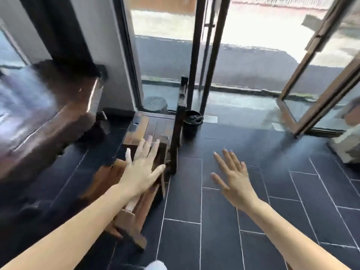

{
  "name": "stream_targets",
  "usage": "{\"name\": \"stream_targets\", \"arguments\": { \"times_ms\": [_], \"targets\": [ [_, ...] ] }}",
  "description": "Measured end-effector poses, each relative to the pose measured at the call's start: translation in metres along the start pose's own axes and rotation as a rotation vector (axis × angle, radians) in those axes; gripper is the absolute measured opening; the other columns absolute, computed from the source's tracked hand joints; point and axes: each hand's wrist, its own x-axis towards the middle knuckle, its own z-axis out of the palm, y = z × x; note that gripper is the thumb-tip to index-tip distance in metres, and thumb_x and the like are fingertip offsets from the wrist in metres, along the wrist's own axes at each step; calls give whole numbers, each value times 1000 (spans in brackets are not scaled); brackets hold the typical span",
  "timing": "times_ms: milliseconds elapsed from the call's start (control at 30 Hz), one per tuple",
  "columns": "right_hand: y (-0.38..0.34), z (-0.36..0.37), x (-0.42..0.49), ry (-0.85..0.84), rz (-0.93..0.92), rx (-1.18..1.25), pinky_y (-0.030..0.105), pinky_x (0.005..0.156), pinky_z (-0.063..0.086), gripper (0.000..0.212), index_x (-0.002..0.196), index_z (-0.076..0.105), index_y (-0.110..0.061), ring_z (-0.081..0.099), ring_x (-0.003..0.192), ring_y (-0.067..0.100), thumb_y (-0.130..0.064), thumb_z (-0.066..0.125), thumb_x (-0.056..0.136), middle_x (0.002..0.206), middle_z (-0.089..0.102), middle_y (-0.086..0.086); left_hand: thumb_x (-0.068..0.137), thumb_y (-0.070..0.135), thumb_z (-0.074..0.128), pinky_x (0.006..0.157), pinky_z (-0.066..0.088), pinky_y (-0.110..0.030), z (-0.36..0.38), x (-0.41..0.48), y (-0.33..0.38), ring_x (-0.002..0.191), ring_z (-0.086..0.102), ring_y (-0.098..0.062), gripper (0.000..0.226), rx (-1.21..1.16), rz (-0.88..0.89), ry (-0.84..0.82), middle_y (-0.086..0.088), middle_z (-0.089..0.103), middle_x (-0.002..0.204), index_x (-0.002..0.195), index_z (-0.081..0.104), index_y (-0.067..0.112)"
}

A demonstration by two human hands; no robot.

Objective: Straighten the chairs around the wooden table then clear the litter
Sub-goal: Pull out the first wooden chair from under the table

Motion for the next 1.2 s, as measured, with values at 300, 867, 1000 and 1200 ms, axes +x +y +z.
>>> {"name": "stream_targets", "arguments": {
  "times_ms": [300,867,1000,1200],
  "targets": [
    [-70,52,144,-208,-431,4,48,119,-1,69,150,7,-39,-14,146,11,-63,18,87,160,-7,-11,96,52,30,116,-8,-52,0,-37,-90,144,-22,-13,71,-1,-615,40,6,-23,157,149,-12,28],
    [-74,116,342,-612,-615,-325,49,115,17,52,147,30,-32,3,148,23,-42,38,96,161,11,-2,95,48,39,116,-3,-53,49,6,-75,146,-13,-21,75,-168,-1177,16,2,-21,157,150,-6,25],
    [-68,135,349,-805,-727,-391,43,110,33,53,144,35,-29,27,140,24,-39,45,93,150,32,2,93,48,43,116,1,-54,91,-30,-40,146,-13,-23,78,-317,-1436,-91,0,-23,157,151,-2,20],
    [-66,150,356,-696,-782,-459,42,90,48,57,136,35,-25,41,125,24,-43,53,85,132,36,2,93,41,50,116,21,-40,138,-46,-1,145,9,-25,71,-452,-1566,120,-2,12,157,149,15,15]
  ]
}}
